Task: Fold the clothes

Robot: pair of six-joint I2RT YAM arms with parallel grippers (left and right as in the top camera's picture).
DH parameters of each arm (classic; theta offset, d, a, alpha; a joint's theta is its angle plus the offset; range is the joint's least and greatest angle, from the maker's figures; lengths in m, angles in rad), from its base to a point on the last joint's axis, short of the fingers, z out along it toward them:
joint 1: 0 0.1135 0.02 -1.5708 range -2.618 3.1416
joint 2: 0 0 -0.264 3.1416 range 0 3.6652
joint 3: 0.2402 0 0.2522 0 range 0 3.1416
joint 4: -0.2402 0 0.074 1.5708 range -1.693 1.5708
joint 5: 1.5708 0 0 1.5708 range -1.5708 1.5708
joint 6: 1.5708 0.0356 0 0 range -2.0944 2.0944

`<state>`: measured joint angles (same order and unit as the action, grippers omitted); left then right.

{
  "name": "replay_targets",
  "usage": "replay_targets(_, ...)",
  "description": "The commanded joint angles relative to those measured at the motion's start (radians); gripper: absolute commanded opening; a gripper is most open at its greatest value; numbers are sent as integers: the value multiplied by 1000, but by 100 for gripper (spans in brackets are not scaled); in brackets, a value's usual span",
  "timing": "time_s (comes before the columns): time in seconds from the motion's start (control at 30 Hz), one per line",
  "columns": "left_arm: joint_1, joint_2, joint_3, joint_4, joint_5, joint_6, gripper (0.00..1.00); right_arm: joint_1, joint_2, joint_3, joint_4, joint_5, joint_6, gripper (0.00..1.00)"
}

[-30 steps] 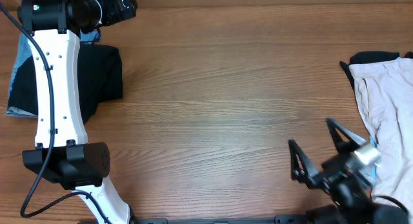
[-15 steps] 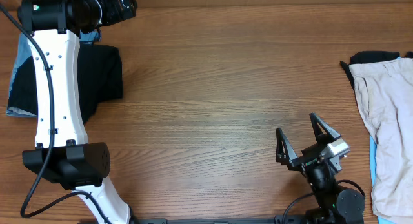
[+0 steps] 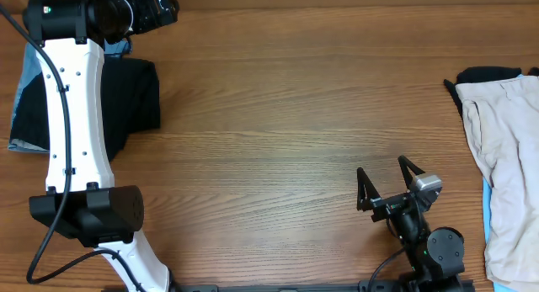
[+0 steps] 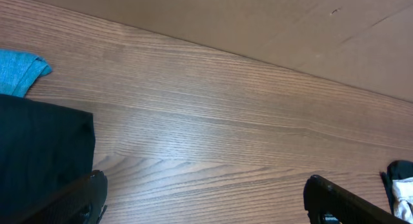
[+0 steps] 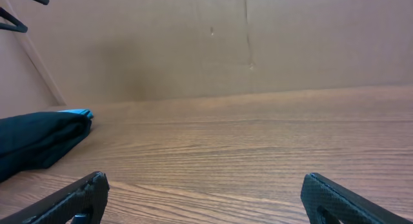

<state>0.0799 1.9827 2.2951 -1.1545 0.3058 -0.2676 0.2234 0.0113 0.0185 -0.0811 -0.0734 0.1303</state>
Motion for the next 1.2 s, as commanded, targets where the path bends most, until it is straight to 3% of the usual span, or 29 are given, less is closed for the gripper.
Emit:
replay_targets(0.0,-1,-8,-5,2,-2,-10,100,3,-6,-10,3,10,3,100)
replay_targets(0.53,-2,-27,-9,0,-2,-10,100,3,-6,-10,3,10,3,100)
replay_targets(0.87,-2,-360,-46,0,-2,-10,100,3,-6,-10,3,10,3,100)
replay_targets(0.97,-16,-516,-181,1,-2,-10,100,3,-6,-10,3,10,3,100)
replay_targets(1.17,-41,-921,-756,6,-4,-9,100,3,-6,-10,3,10,3,100)
